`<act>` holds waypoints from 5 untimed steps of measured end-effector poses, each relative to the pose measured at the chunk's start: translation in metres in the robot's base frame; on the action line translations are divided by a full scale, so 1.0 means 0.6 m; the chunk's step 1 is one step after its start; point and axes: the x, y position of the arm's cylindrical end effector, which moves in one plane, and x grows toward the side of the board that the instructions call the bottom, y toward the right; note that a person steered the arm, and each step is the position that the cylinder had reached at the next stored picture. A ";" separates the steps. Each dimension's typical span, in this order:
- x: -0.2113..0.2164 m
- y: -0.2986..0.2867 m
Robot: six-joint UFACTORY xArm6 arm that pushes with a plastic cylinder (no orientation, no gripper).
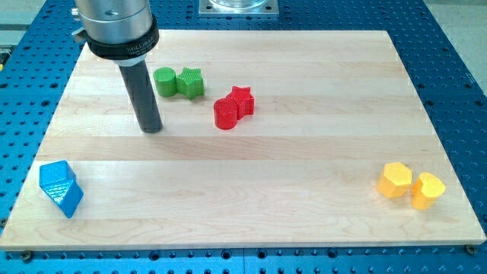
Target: Place green blocks at bottom center
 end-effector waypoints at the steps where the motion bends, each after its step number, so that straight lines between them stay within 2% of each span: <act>1: 0.012 0.025; 2: 0.077 0.129; 3: 0.095 0.183; 5: 0.085 0.063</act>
